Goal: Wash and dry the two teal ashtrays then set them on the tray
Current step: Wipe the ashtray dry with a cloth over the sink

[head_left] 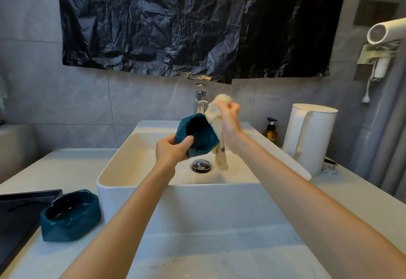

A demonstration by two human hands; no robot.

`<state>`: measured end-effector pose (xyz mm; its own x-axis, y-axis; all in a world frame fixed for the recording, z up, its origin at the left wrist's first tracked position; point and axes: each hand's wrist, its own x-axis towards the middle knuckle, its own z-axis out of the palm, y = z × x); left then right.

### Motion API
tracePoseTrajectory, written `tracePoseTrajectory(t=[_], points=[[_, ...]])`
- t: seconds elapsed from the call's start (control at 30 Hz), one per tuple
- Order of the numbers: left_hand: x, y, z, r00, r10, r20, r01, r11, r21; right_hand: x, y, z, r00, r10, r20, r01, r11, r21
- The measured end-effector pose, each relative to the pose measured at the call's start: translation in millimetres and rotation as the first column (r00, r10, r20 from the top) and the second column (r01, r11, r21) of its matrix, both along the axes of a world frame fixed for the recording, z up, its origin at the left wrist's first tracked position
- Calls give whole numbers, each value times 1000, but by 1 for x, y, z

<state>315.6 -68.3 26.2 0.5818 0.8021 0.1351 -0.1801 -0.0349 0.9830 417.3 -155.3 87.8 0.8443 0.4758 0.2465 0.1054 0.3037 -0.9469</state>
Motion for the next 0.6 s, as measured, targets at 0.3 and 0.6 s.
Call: tracePoseTrajectory(t=[0.3, 0.6], points=[[-3, 4, 0, 996, 31, 78, -29, 999, -36, -10, -5, -43, 861, 26, 507, 99, 971, -216], [0, 0, -2, 995, 55, 87, -69, 982, 177, 5, 4, -32, 698, -113, 707, 536, 738, -410]])
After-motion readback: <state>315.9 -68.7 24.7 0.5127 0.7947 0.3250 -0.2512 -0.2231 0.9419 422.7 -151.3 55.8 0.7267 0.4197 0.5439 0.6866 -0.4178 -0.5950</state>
